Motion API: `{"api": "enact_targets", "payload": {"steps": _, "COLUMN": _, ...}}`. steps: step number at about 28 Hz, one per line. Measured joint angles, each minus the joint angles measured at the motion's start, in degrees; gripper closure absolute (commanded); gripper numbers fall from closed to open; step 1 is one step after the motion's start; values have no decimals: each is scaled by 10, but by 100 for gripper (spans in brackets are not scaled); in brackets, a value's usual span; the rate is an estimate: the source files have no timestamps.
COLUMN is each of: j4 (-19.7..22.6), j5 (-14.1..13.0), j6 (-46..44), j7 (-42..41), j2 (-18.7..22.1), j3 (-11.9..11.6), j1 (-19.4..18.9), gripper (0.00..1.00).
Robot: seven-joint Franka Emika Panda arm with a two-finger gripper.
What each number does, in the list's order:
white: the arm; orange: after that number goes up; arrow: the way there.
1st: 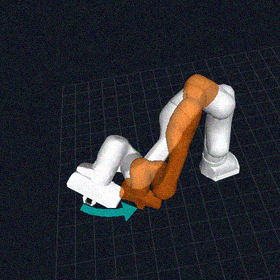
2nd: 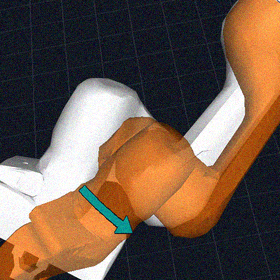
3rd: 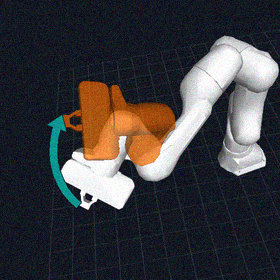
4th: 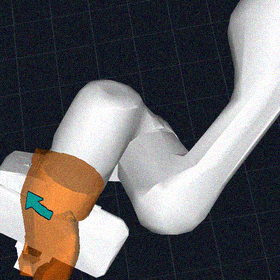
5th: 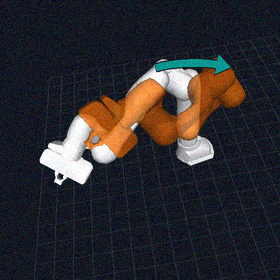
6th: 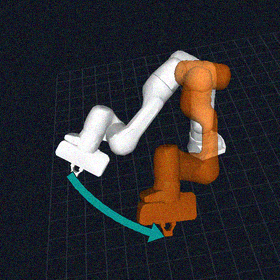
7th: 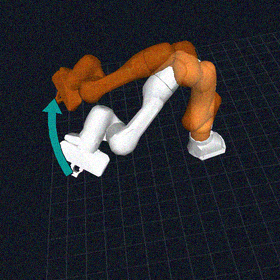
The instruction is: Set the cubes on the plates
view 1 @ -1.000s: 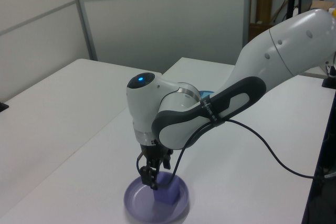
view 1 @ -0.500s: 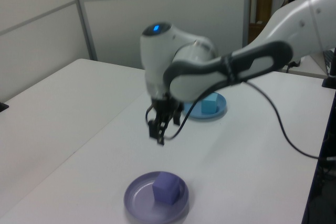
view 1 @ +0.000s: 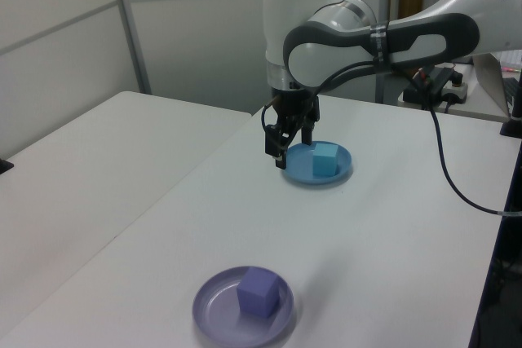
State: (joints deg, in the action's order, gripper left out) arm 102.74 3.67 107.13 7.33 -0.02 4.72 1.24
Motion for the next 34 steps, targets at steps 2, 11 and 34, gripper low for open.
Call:
{"api": "enact_targets", "payload": {"steps": 2, "j4": -7, "j5": -20, "j6": 0, "j7": -11, "j2": 0, "j3": -7, "j1": 2, "gripper": 0}}
{"api": "enact_targets", "payload": {"steps": 11, "j4": -33, "j5": -90, "j6": 0, "j7": -89, "j2": 1, "j3": -40, "j1": 13, "gripper": 0}}
{"api": "enact_targets", "payload": {"steps": 34, "j4": -57, "j5": -42, "j6": -38, "j7": -86, "j2": -2, "j3": -38, "j1": 8, "gripper": 0}}
